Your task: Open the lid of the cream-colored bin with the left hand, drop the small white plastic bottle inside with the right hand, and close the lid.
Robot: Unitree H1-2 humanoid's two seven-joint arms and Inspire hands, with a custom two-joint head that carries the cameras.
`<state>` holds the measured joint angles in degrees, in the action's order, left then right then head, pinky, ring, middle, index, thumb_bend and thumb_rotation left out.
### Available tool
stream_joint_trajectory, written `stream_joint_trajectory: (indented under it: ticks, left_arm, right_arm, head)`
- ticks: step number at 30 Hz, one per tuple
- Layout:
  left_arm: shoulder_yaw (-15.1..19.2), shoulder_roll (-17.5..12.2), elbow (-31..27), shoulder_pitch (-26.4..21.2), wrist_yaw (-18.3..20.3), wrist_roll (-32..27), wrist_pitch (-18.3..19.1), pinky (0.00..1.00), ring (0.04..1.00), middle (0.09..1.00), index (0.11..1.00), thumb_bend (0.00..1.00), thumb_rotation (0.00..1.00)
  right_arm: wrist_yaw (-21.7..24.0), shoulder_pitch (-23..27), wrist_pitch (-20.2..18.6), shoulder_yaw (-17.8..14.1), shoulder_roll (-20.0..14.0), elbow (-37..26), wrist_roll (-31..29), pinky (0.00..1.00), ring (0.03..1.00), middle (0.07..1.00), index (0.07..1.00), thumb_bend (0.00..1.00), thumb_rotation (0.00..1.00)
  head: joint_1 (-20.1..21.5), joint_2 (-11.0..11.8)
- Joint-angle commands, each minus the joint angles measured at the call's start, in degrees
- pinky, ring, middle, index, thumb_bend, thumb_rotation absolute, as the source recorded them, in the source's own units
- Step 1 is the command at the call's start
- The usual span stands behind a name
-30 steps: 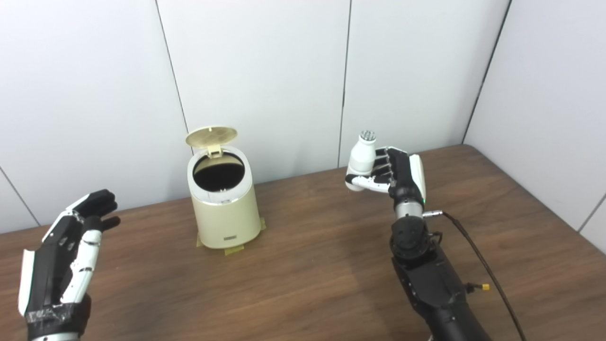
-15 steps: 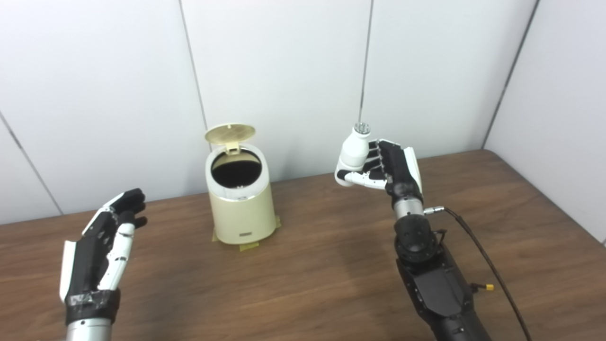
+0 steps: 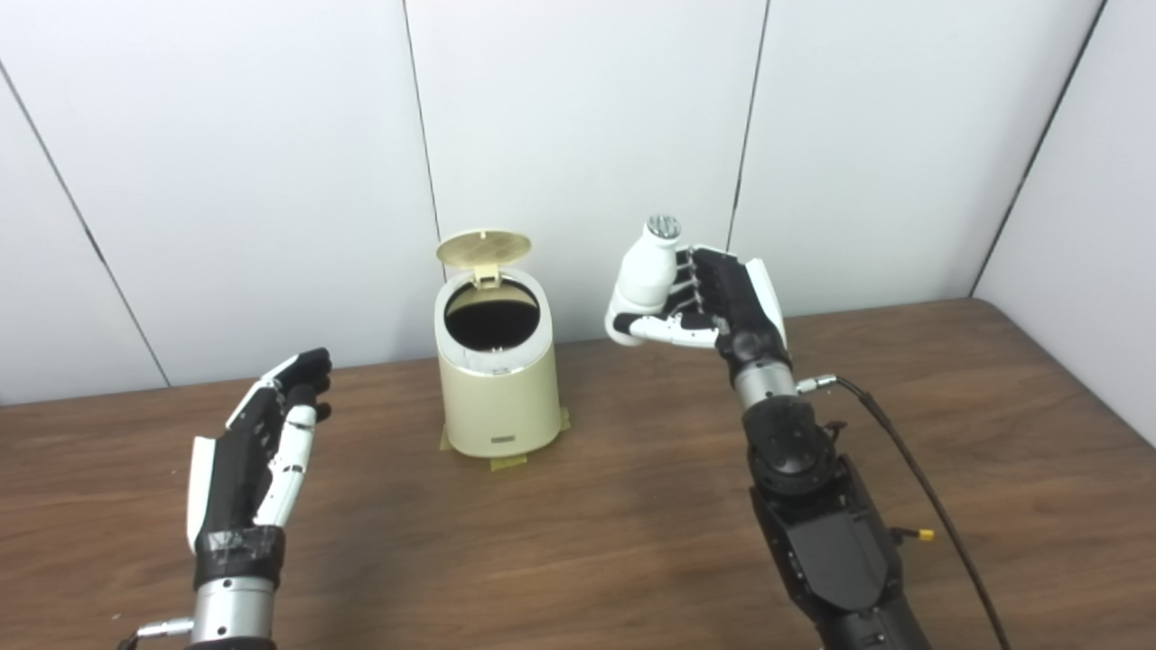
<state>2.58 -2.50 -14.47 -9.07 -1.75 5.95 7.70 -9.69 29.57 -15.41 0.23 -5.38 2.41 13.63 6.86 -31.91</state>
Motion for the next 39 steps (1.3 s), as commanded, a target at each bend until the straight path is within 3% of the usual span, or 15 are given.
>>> stream_joint_trajectory:
  ticks: [1, 9, 13, 17, 26, 39]
  left_arm:
    - [-0.3, 0.5, -1.1, -2.5, -0.8, 0.7, 0.4, 0.8, 0.846, 0.835, 0.812, 0.28, 0.69]
    - [-1.7, 0.7, 1.1, -2.2, -1.1, 2.8, -0.8, 0.79, 0.858, 0.854, 0.837, 0.3, 0.74]
    - [-1.8, 1.1, 1.4, -2.1, -1.3, 2.8, -1.1, 0.78, 0.856, 0.852, 0.842, 0.3, 0.7]
    - [-2.0, 1.4, 0.8, -2.1, -1.4, 3.2, -0.1, 0.79, 0.863, 0.856, 0.845, 0.29, 0.75]
    - [-2.1, 2.1, 0.3, -2.2, -1.8, 4.1, 0.4, 0.79, 0.865, 0.855, 0.842, 0.29, 0.75]
    - [-2.3, 2.5, -0.4, -2.0, -1.7, 4.3, 1.2, 0.79, 0.858, 0.85, 0.839, 0.29, 0.74]
  right_arm:
    - [0.1, 3.6, 0.6, 0.3, 0.6, -2.3, 0.1, 0.33, 0.414, 0.482, 0.519, 0.52, 0.0]
    - [-0.8, 5.6, 1.3, 2.0, 3.0, -0.7, 3.4, 0.33, 0.418, 0.483, 0.512, 0.52, 0.0]
    - [-0.4, 6.8, 2.4, 2.1, 4.1, 0.8, 2.2, 0.31, 0.407, 0.471, 0.527, 0.52, 0.0]
    - [-0.4, 7.6, 2.8, 2.3, 4.9, 2.1, 2.1, 0.3, 0.397, 0.473, 0.534, 0.51, 0.0]
    - [-0.1, 8.6, 3.2, 2.2, 6.0, 4.5, 0.9, 0.31, 0.406, 0.488, 0.515, 0.52, 0.0]
    - [-3.3, 10.8, 10.6, 3.0, 7.9, 12.6, 1.6, 0.32, 0.409, 0.49, 0.516, 0.52, 0.0]
  head:
    - [-0.1, 0.0]
    - [-1.9, 1.3]
    - [-2.3, 1.5]
    - [-2.7, 1.6]
    - [-3.5, 1.7]
    - [-3.8, 1.3]
